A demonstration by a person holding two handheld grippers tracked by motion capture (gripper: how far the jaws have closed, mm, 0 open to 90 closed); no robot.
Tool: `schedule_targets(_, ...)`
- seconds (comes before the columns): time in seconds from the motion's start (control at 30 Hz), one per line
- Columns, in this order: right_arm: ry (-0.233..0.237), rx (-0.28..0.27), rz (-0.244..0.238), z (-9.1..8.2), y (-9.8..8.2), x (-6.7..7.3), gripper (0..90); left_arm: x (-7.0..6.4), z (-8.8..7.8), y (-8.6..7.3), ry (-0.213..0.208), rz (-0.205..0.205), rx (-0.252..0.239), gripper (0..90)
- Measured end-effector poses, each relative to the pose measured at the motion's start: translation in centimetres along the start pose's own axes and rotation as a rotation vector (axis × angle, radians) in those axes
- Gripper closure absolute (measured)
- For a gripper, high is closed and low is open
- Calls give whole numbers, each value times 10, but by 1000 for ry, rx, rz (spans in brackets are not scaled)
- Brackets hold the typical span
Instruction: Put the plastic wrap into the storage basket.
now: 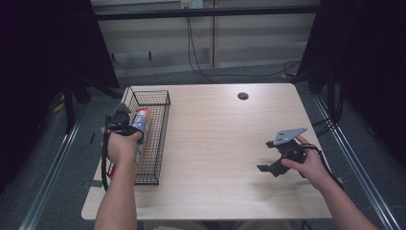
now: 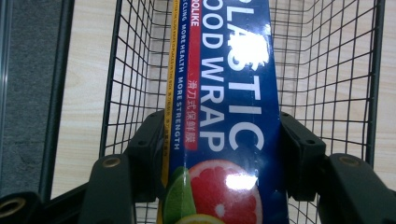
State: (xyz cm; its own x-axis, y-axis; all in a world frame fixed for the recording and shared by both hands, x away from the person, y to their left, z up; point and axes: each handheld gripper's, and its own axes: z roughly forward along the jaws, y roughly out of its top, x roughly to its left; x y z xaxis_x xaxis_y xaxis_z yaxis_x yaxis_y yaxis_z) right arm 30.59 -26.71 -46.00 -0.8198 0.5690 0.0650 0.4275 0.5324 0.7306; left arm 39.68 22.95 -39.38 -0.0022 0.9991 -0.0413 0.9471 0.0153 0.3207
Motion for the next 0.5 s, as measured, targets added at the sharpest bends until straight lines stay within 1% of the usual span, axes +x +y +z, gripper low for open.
schedule_targets(0.1,-1,0,2,0,0,0,3,-1,0,-2,3,-3,0,413)
schedule_targets(0.13,3,-4,0,0,1,1,3,-1,-1,-3,5,14,-7,410)
schedule_targets(0.17,-2,-3,-2,-1,1,1,3,0,-2,-4,-1,17,-9,404)
schedule_targets(0.2,-2,-2,-1,-1,1,1,3,-1,-3,-4,-22,8,-16,387)
schedule_targets(0.27,-1,-5,-6,-1,2,1,3,0,-6,-4,-27,7,-24,329)
schedule_targets(0.37,2,-3,-11,1,3,1,3,-1,-16,-3,-41,35,-51,313)
schedule_targets(0.4,2,0,-10,1,4,2,3,-4,-22,-3,-53,44,-72,293)
schedule_targets(0.43,0,0,-11,1,4,3,3,-5,-25,-3,-62,59,-76,287)
schedule_targets(0.47,2,-1,-11,1,4,3,3,-5,-25,-3,-62,59,-76,284)
schedule_targets(0.5,2,-1,-11,1,4,3,3,-6,-27,-4,-74,54,-84,284)
